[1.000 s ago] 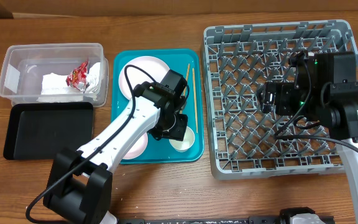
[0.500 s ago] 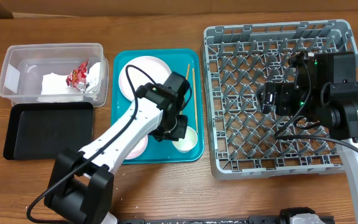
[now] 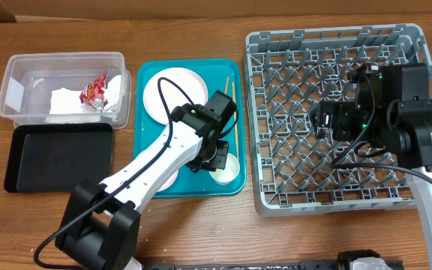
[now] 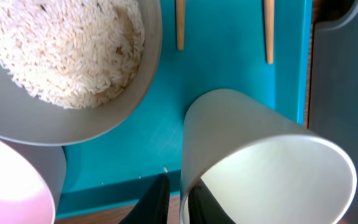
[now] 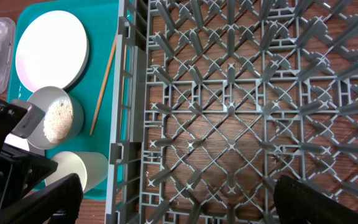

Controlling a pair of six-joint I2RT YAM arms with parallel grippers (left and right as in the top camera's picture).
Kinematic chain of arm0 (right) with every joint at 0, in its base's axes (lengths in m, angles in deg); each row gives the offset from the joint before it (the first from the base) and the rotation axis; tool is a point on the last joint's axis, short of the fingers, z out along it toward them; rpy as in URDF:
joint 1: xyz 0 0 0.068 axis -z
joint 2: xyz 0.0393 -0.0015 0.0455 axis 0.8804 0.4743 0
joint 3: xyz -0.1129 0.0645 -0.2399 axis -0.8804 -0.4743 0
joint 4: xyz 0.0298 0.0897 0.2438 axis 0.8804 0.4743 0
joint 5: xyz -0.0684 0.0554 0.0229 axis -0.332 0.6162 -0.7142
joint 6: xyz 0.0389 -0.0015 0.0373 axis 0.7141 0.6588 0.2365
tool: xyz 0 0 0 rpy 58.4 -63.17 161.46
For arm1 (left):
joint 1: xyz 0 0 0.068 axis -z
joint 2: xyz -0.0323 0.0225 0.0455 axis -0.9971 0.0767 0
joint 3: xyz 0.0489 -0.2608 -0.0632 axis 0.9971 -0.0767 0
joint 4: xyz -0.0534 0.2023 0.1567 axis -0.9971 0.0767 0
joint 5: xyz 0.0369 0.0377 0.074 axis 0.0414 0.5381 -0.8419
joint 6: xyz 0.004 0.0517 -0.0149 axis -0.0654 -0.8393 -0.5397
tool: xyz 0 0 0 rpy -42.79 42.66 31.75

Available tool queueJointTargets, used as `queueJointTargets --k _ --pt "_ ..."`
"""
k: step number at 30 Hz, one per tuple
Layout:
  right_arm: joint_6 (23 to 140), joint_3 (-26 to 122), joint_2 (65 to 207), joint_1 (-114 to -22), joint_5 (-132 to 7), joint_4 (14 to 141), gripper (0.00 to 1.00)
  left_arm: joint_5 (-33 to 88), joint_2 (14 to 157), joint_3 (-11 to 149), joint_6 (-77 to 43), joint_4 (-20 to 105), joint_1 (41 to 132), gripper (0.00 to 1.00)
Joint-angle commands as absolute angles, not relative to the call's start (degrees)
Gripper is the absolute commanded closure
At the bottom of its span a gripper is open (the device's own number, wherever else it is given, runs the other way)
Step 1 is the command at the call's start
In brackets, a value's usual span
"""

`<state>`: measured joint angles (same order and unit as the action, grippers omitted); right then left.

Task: Sort waste into correct bins and load items into the dishwasher
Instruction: 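Reach the left gripper to the white cup and grasp it, then lift the cup and hand it from the left to the right gripper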

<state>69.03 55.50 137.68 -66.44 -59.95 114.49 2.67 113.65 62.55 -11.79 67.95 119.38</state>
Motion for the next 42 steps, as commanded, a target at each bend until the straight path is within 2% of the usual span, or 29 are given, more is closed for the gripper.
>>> queueJointTargets --k 1,5,8,13,20,23,31,37,42 --pt "69.2 57.0 137.4 -66.1 -59.5 114.4 0.0 1.4 113.9 60.9 -10.2 66.8 119.8 0.85" --pt "69.2 57.0 137.4 -66.1 -59.5 114.5 0.0 1.4 113.9 59.0 -9.7 64.6 119.8 0.86" --pt "69.2 57.0 137.4 -66.1 -59.5 114.4 0.0 1.4 113.9 58.8 -9.4 64.6 119.8 0.96" --pt "69.2 57.0 137.4 -66.1 -59.4 114.5 0.0 4.3 113.8 61.9 -9.6 67.0 119.6 0.96" --pt "69.2 56.6 137.5 -66.1 -46.7 113.9 0.0 21.1 113.5 80.5 -23.8 81.4 114.1 0.96" --pt "69.2 54.1 137.5 -66.1 -33.2 110.0 0.0 41.3 112.6 88.6 -34.0 84.3 107.9 0.96" --pt "69.0 49.4 137.5 -66.2 -13.9 98.4 0.0 64.3 112.3 89.0 -44.7 87.3 98.6 0.96" --pt "69.1 45.4 137.6 -66.2 0.1 86.0 0.0 72.9 112.3 89.0 -47.9 87.7 94.9 0.96" --pt "69.2 45.0 137.6 -66.4 1.0 83.2 0.03 77.7 112.3 89.0 -49.9 87.6 94.6 0.96"
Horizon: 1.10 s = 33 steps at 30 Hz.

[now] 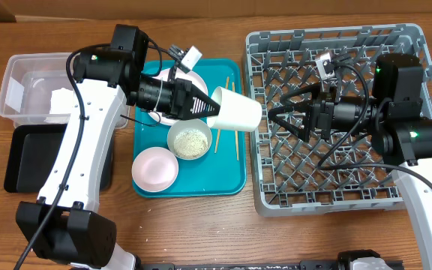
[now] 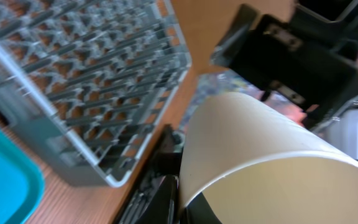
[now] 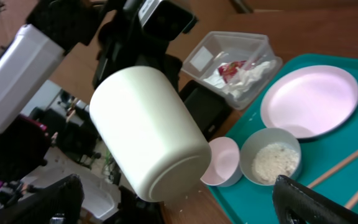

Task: Sort waste into correct bins and load items into the dishwasher
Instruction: 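Lift the cup and hand it from the left to the right gripper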

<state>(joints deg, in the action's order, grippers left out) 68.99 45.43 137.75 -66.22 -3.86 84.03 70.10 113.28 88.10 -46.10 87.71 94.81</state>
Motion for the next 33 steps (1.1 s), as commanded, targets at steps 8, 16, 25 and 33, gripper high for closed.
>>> queueJointTargets --k 8,16,25,33 --pt "70.5 45.0 137.7 -70.3 1.0 80.2 0.11 82.2 112.3 89.0 -51.9 87.6 94.6 0.96" --pt "73.9 45.0 137.8 -74.4 -0.8 73.2 0.19 83.4 112.3 88.9 -51.9 87.7 96.2 0.96" --pt "76.4 45.0 138.1 -77.1 -3.3 69.9 0.27 84.0 112.3 88.9 -52.4 87.5 97.3 0.96" --pt "76.4 45.0 138.1 -77.1 -3.3 70.3 0.43 82.9 112.3 88.9 -53.2 87.3 97.3 0.61"
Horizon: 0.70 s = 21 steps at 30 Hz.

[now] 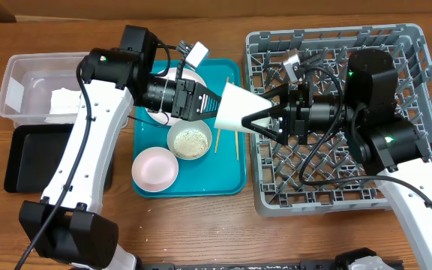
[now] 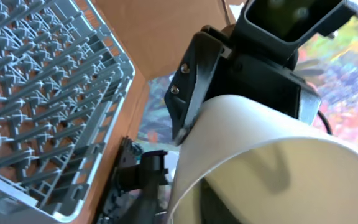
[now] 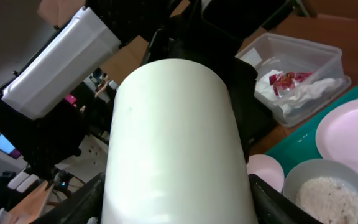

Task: Sort waste into correct bins and load items into the dishwasher
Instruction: 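Lift the cup and hand it from the left to the right gripper, then lower the cup into the dish rack with the right gripper and release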

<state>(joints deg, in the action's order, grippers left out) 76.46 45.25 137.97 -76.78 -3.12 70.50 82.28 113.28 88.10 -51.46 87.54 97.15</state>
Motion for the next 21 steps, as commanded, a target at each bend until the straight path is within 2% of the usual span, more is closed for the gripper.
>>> queueJointTargets --k 1,3,6,10,13,14,21 --pt "76.4 45.0 138.1 -77.0 -3.4 70.4 0.44 82.3 112.3 88.9 -53.2 87.3 97.2 0.53" --pt "77.4 45.0 137.9 -75.4 -6.2 72.0 0.45 80.5 112.3 88.9 -53.2 86.9 96.1 0.38" --pt "78.3 45.1 137.2 -73.0 -14.5 76.7 0.45 80.0 112.3 88.9 -53.1 85.9 93.5 0.3" --pt "79.6 45.9 134.6 -71.7 -37.2 90.5 0.44 70.7 112.3 88.9 -52.2 83.5 87.6 0.32" --pt "80.0 48.5 133.6 -71.9 -47.6 99.4 0.44 60.0 112.3 88.9 -50.1 82.9 85.8 0.34" --pt "81.6 51.0 133.6 -72.4 -53.1 105.4 0.43 53.1 112.3 88.9 -48.9 82.8 85.7 0.34" --pt "87.9 53.1 134.4 -77.7 -63.8 120.1 0.44 30.2 112.3 88.9 -41.4 82.8 87.0 0.33"
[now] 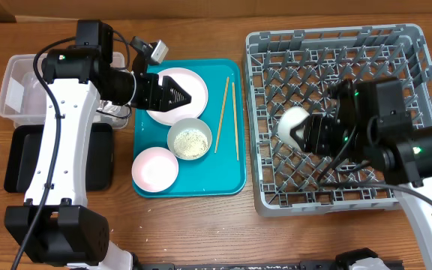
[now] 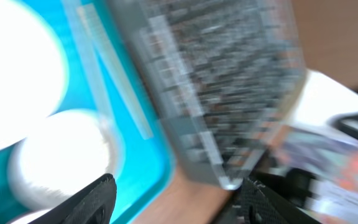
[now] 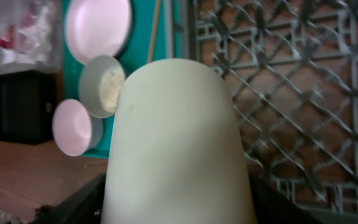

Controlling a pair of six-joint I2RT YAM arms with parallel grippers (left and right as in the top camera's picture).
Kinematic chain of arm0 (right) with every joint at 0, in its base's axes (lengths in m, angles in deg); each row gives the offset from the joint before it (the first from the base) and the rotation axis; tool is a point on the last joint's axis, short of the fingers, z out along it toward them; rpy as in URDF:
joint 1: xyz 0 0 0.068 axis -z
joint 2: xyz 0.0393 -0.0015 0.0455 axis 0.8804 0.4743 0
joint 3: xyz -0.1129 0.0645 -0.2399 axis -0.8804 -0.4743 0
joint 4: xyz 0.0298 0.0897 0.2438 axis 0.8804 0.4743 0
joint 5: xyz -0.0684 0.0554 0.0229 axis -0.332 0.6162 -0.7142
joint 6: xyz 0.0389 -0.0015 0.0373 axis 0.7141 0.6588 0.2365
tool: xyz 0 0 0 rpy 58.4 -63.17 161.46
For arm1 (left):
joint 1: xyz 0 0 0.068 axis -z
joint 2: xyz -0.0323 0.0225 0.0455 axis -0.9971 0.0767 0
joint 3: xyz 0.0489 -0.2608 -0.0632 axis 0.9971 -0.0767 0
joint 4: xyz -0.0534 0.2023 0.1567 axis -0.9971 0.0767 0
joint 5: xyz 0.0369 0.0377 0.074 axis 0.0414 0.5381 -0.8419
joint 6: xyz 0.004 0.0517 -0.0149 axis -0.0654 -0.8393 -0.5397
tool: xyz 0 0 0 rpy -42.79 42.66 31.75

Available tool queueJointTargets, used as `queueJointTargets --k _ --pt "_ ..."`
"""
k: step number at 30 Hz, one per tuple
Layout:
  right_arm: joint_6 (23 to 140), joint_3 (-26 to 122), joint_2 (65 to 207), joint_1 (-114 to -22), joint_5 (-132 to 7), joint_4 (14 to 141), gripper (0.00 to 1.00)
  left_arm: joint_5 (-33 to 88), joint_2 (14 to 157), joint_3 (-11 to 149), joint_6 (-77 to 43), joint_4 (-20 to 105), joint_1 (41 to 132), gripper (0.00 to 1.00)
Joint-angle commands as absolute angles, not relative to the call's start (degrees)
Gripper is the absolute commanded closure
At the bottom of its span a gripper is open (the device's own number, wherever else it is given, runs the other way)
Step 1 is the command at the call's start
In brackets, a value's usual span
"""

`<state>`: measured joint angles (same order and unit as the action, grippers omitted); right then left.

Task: Sort waste into correct bins and load items into the dishwasher
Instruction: 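Lower the cup into the dish rack with the right gripper and release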

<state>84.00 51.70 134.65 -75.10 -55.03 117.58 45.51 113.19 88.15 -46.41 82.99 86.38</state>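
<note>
A white paper cup [image 1: 292, 120] lies on its side in my right gripper [image 1: 306, 129], which is shut on it above the left-middle of the grey dish rack [image 1: 407, 45]. In the right wrist view the cup [image 3: 176, 124] fills the middle, the rack's grid behind it. My left gripper [image 1: 189, 96] stands open and empty over the white plate [image 1: 177, 79] on the teal tray [image 1: 231, 180]. The left wrist view is blurred; its fingers [image 2: 98, 199] are spread wide with nothing between them.
On the tray are a bowl of rice [image 1: 190, 139], a pink bowl [image 1: 154, 169] and two chopsticks [image 1: 226, 112]. A clear bin [image 1: 17, 75] with wrappers and a black bin [image 1: 21, 161] stand at the left.
The left gripper has let go of the cup and is now back to the left, over the plate. The right gripper now holds the cup alone, over the rack.
The left gripper was shut on the cup's rim down on the tray. Then it held the cup up sideways toward the open right gripper. Then the right fingers were round the cup's base. Now the cup is in the right gripper over the rack.
</note>
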Motion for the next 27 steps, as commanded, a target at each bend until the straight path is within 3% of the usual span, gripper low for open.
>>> queueJointTargets --k 1,11,20,27 --pt "89.1 53.1 135.1 -78.9 -65.0 122.1 0.44 27.6 112.3 88.9 -40.5 82.8 87.2 0.32" --pt "98.3 52.9 147.5 -93.2 -73.3 131.2 0.38 21.8 112.3 88.9 -38.5 83.3 87.2 0.31" --pt "99.1 52.9 155.8 -95.1 -73.1 130.5 0.36 21.8 112.4 88.9 -38.6 83.7 87.2 0.31" --pt "99.0 52.9 155.9 -95.1 -71.0 130.3 0.04 21.8 112.4 88.9 -38.6 83.8 87.2 0.3"
